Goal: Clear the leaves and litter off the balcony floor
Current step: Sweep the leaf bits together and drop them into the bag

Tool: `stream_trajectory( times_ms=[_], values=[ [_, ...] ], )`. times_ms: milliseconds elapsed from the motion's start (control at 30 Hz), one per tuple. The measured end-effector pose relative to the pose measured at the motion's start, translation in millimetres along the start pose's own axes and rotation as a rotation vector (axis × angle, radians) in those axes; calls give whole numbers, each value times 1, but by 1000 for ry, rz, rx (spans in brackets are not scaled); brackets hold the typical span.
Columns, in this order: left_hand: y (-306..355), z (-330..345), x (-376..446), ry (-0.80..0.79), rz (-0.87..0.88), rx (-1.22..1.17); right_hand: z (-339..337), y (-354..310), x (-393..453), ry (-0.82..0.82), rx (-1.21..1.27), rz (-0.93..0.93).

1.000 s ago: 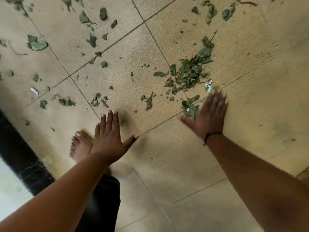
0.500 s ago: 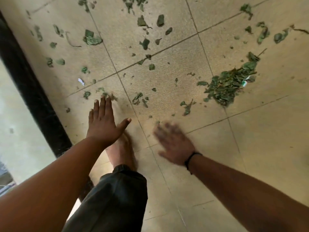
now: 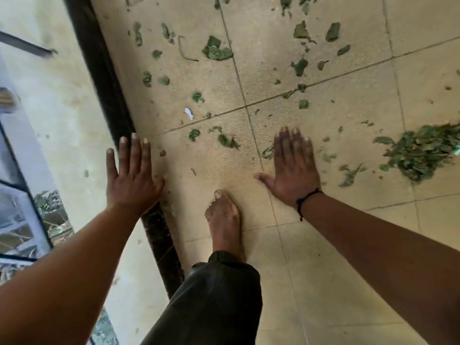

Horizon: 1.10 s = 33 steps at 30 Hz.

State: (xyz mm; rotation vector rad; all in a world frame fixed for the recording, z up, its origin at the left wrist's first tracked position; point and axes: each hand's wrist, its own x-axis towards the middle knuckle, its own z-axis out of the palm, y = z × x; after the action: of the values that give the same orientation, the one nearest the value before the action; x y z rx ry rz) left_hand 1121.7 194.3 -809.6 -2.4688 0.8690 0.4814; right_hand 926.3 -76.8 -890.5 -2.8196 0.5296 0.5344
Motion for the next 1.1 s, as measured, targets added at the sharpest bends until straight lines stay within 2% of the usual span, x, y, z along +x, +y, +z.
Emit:
stream_trajectory(
  times_ms=[67,167,267,333,500,600,700,867,1100],
  values=[
    [-11,8,6,17,-118,-95,-9,-46,10,27,49,-108],
    [-26,26,13,35,-255,-263,-18,-124,22,-115,82,-314],
    [-37,41,15,128,-225,-444,-20,-183,38,-89,94,-431],
    [-44,47,16,162,-215,-479,-17,-210,52,-78,45,-522],
    [-48,52,15,138,-193,-462,-3,-231,87,-150,-174,-680],
    [-50,54,15,128,-162,-445,6,-211,105,-224,-167,-702],
    [-54,54,15,117,-141,-441,1,-179,123,-264,-136,-515],
    [-53,55,16,102,-139,-434,4,-120,109,-69,-20,23],
    [-52,56,17,104,-154,-433,6,-83,86,27,130,562]
  ],
)
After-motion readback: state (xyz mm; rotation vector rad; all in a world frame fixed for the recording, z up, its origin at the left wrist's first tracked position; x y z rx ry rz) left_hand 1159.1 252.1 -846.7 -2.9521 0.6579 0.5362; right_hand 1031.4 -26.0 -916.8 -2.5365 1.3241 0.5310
